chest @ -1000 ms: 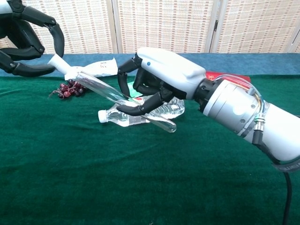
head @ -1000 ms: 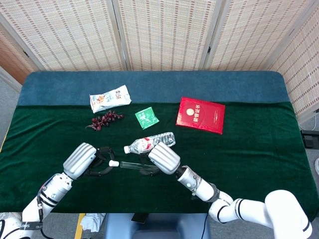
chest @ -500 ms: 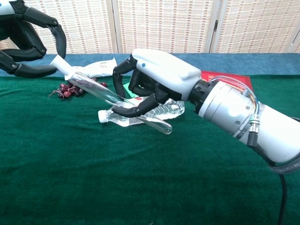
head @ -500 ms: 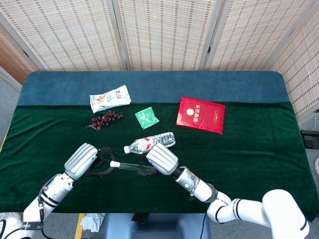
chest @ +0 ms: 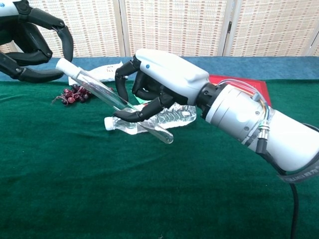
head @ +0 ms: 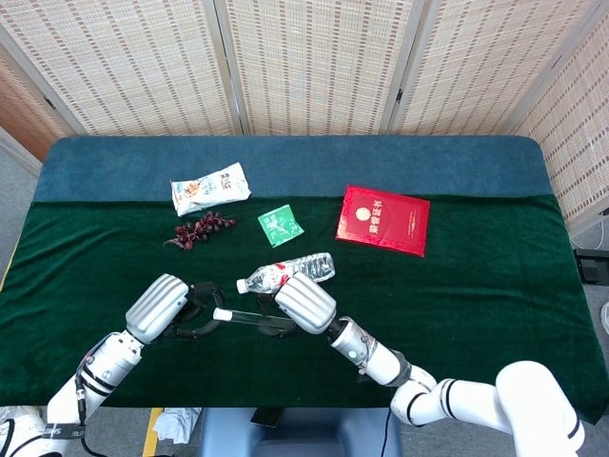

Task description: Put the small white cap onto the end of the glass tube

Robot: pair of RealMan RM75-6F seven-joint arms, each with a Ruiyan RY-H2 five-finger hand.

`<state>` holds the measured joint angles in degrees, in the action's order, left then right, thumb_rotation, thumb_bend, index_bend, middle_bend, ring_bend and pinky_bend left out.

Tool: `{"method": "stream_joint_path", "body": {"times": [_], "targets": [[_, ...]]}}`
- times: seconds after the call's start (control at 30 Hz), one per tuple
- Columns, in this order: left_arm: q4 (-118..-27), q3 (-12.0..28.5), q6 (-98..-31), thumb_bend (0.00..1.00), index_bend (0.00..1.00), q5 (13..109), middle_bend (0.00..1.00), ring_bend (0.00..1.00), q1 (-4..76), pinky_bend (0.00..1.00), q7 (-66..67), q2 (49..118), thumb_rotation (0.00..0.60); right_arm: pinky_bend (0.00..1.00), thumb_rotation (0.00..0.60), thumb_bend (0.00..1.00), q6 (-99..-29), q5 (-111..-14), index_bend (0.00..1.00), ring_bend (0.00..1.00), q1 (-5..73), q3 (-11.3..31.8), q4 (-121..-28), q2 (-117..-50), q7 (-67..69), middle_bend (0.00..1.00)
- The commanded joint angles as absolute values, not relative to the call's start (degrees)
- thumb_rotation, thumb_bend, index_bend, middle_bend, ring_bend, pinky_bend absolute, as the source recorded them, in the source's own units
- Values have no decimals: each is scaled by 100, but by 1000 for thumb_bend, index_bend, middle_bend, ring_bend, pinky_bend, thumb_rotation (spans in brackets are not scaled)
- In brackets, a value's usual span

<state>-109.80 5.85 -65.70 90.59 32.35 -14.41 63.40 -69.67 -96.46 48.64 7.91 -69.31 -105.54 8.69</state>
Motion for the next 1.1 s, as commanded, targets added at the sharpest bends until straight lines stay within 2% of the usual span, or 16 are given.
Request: {"method": "stream_joint_path", "body": {"times": [0.03,0.83,0.93,1.1], "targets": [[-10973,575,-6558,458,620,9059,1000,912,3242,949,-1423,6339,600,1000,475,746,-6955,-9630,712,1000,4868,789,-6938,-10555,873,1000],[-10975,530,-6557,456,619,9038,1000,911,3268,949,-1166,6398,600,1000,475,755,-6899,-9503,712,1000,4965,843,-6975,-10645,866,1000],[-10976,522,-6546,450,541,9022,1000,910,3267,949,-1162,6384,600,1000,473,756,-6874,-9476,712,1000,4957,830,-6977,-10630,851,1000],[-10979,493,-6498,446,287,9007,1000,904,3270,949,-1190,6316,600,1000,476,756,-6800,-9438,712,1000,4927,772,-7046,-10527,819,1000]]}}
